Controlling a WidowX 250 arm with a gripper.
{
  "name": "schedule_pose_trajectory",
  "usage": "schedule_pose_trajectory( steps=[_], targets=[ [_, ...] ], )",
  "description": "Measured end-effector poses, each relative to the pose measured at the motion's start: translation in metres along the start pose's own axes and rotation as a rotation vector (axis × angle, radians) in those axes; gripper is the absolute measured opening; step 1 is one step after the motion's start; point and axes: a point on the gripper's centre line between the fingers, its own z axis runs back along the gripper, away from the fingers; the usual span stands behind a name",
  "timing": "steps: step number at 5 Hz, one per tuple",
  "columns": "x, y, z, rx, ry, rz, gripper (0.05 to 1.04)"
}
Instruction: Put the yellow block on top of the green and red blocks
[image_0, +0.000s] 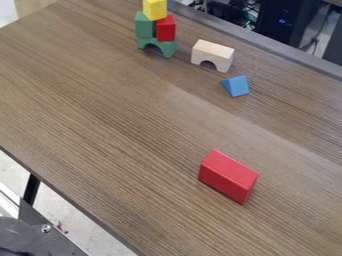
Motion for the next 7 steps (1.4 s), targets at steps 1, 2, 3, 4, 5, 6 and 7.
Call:
schedule_pose_trajectory(
  steps=[1, 2, 3, 4, 5, 6, 7],
  targets=[
    [0.0076, 0.0055, -0.0092, 0.011, 0.018, 0.019, 0.584],
    [0.0089, 0.0087, -0.0098, 0.015, 0.025, 0.026, 0.583],
    [0.0096, 0.0080, -0.0105, 0.012, 0.022, 0.027, 0.583],
    [0.0068, 0.0084, -0.0169, 0.013, 0.033, 0.026, 0.584],
    [0.0056, 0.0089, -0.0177, 0.012, 0.030, 0.028, 0.583],
    [0.0030, 0.0074, -0.0175, 0.013, 0.029, 0.026, 0.583],
    [0.0009, 0.0076, -0.0178, 0.010, 0.024, 0.025, 0.650]
  ],
)
